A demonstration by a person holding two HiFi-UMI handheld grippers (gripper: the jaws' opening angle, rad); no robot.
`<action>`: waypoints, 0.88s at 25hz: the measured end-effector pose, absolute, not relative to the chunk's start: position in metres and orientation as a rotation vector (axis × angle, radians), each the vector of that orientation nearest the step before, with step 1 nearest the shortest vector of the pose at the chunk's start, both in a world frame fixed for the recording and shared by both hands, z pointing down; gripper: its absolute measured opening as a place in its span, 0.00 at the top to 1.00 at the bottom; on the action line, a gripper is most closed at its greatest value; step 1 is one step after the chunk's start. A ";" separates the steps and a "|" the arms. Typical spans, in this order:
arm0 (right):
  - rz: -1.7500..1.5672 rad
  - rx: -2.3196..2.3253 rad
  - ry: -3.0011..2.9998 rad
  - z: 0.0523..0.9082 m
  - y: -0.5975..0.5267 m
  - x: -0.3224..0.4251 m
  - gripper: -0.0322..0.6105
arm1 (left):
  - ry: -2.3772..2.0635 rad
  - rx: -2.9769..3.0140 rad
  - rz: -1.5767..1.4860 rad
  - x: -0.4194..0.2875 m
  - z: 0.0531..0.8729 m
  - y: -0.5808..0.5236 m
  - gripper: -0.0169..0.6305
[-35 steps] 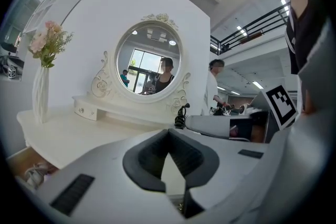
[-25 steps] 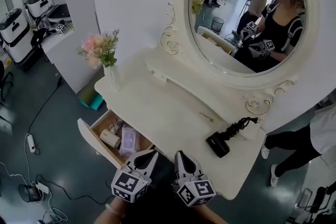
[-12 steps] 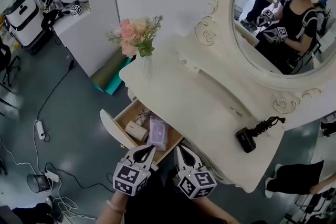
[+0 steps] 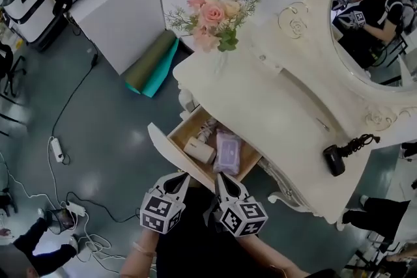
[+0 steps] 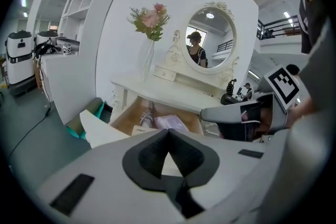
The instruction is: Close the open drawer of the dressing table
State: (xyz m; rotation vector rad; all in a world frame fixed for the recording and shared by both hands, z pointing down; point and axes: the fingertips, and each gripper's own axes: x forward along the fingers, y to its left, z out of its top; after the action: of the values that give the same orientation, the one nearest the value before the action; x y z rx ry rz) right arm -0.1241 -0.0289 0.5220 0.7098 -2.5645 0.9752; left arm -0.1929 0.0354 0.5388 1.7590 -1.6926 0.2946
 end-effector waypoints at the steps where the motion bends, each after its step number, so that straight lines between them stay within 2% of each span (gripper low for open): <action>1: 0.997 0.709 -2.549 0.528 -0.024 -0.131 0.94 | -1.689 1.752 0.307 -0.200 0.546 0.040 0.95; 8: 1.068 0.662 -2.427 0.570 0.014 -0.157 0.94 | -1.678 1.648 0.372 -0.242 0.595 0.069 0.95; 22: 1.283 0.741 -2.140 0.643 0.051 -0.158 0.94 | -1.599 1.594 0.468 -0.251 0.648 0.075 0.95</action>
State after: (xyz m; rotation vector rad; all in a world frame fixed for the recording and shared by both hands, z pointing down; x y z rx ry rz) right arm -0.1576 0.0511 0.6433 0.7407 -2.1398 1.2827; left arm -0.2510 0.0747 0.6477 1.5938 -1.5990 0.4678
